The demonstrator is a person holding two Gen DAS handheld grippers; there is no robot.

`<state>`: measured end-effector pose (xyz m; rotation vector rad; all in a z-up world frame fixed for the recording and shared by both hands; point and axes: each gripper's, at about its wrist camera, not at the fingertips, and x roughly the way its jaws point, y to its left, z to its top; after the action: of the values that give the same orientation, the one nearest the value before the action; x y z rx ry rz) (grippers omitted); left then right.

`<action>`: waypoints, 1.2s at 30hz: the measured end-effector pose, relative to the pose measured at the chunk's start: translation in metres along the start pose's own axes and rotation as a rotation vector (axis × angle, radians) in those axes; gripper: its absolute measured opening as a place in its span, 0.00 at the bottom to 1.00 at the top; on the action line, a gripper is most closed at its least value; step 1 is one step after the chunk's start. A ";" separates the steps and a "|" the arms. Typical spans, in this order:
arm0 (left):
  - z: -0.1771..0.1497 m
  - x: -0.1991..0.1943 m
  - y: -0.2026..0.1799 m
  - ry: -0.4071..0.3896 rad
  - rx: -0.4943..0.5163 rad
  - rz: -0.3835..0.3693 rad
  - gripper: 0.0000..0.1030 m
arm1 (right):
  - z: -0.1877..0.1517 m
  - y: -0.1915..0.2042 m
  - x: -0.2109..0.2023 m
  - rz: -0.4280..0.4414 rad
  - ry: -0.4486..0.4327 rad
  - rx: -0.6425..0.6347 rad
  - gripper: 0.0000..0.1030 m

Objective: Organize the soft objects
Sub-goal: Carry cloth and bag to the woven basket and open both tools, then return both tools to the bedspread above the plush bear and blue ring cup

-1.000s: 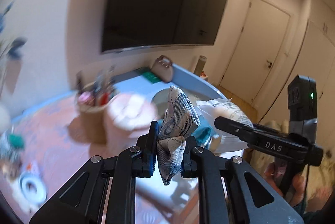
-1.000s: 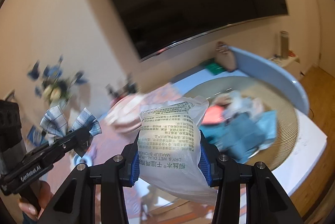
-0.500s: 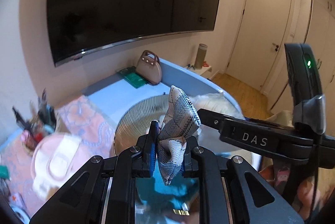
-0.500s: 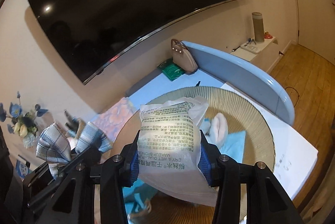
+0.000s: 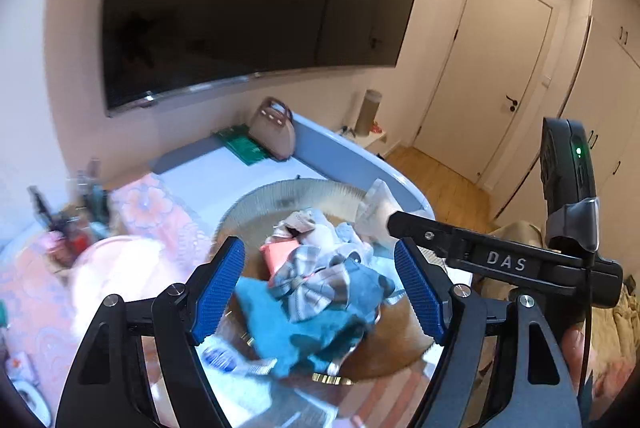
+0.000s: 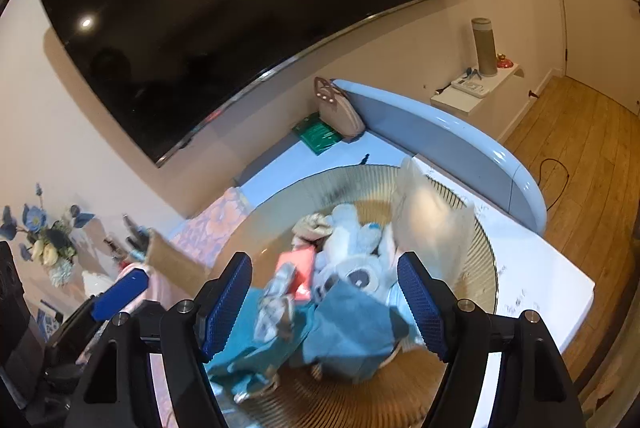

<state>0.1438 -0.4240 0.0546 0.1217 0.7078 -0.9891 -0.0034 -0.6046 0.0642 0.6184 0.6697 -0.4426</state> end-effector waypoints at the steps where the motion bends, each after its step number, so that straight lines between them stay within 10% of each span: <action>1: -0.002 -0.010 0.003 -0.010 -0.003 0.009 0.74 | -0.004 0.006 -0.006 0.011 -0.006 -0.014 0.72; 8: -0.031 -0.101 0.047 -0.083 -0.089 0.105 0.74 | -0.043 0.084 -0.038 0.115 -0.031 -0.191 0.78; 20: -0.135 -0.241 0.163 -0.208 -0.270 0.524 0.85 | -0.151 0.241 -0.001 0.239 0.116 -0.520 0.79; 36: -0.247 -0.200 0.284 0.003 -0.457 0.651 0.85 | -0.264 0.319 0.142 0.122 0.331 -0.702 0.79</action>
<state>0.1800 -0.0201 -0.0777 -0.0480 0.8089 -0.1947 0.1604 -0.2237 -0.0749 0.0579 1.0293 0.0291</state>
